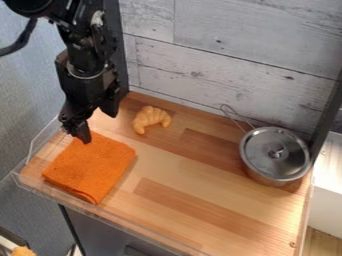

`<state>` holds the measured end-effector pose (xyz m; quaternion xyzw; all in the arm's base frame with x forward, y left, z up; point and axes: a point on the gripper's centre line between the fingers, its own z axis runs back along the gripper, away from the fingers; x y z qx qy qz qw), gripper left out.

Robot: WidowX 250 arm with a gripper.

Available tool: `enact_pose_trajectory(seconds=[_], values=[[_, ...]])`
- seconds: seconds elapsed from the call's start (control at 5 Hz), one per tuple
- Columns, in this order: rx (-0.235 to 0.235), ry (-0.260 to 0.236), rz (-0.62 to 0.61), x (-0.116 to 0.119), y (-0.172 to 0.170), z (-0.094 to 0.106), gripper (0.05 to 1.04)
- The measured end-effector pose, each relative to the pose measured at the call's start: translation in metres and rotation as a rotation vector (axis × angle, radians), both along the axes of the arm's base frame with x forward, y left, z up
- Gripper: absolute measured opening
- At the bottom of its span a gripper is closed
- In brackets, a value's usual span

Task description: Move the orange cloth to the bottom right side of the table

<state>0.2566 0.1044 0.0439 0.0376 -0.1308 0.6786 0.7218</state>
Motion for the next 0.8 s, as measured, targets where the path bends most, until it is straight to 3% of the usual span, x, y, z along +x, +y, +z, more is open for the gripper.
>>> enact_pose_trajectory(seconds=[0.4,0.6,0.8], values=[[-0.039,0.014,-0.032,0.003,-0.017,-0.007,0.999],[-0.030,-0.013,0.027,-0.001,-0.011,-0.011,0.999],[-0.012,0.006,0.081,-0.007,0.002,-0.020,0.999]])
